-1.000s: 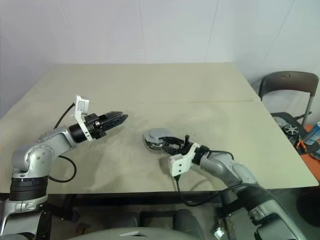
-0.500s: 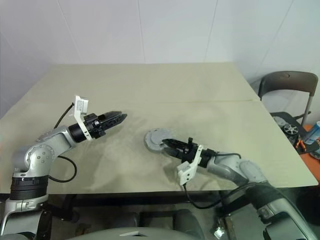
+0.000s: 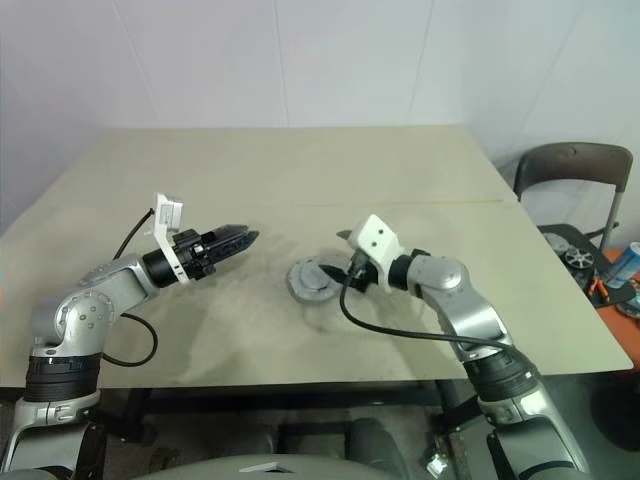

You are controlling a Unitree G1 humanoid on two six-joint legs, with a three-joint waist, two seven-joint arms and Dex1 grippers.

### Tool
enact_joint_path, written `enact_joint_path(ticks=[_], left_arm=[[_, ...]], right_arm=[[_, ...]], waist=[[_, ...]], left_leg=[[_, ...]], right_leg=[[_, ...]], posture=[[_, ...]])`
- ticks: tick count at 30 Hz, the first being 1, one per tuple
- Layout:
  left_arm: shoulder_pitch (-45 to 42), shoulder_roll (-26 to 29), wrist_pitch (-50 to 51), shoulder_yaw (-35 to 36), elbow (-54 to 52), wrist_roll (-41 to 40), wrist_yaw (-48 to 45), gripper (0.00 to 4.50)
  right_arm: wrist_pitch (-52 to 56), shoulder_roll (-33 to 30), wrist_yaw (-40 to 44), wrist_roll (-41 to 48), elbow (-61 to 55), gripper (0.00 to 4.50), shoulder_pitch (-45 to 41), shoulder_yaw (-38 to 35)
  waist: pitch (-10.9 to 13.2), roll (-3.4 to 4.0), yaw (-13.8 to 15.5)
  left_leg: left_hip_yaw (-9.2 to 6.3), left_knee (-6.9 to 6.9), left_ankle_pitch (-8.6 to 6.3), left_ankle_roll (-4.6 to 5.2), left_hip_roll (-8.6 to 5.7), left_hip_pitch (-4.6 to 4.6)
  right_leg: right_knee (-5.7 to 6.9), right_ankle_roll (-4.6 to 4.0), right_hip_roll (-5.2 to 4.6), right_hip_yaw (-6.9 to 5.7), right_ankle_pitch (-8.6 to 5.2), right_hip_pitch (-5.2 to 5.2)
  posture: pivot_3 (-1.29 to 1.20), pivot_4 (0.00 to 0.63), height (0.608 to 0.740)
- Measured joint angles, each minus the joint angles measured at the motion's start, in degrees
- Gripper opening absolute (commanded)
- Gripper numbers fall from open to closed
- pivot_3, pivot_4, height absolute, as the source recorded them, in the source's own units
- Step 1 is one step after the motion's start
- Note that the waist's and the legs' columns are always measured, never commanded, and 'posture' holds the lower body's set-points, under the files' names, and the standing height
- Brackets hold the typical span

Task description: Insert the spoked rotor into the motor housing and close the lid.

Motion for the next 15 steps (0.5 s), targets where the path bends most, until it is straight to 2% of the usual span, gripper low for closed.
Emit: enact_joint_path(ticks=[4,7,15], left_arm=[[0.0,0.07,0.12,0.02,-0.02,-0.01,0.1,2.47],[-0.01,0.09,0.22,-0.02,-0.23,-0.09,0.15,2.47],[-0.01,0.48,0.37,0.12,-0.3,-0.3,0.31,2.47]], right_arm=[[6.01,0.57,2.24,0.57,-0.63,4.48,-0.84,2.93],[5.78,4.21,-0.21,-1.34,1.38,4.48,-2.08,3.72],[1.74,7.15,-2.14,-6.36,6.49,4.48,-2.04,5.84]], waist=[[0.0,0.0,-0.31],[0.0,0.01,-0.67],[0.0,0.0,-0.63]], left_leg=[[0.06,-0.07,0.0,0.0,-0.01,0.01],[0.06,-0.11,0.0,0.0,0.02,0.07],[0.09,-0.19,0.0,0.0,-0.01,0.02]], right_leg=[[0.0,0.01,0.0,0.04,0.01,-0.06],[0.06,0.03,0.05,0.04,-0.01,-0.09],[0.0,0.05,0.01,0.06,0.0,-0.13]], posture=[[0.0,0.0,0.74],[0.0,0.0,0.74],[0.0,0.0,0.74]])
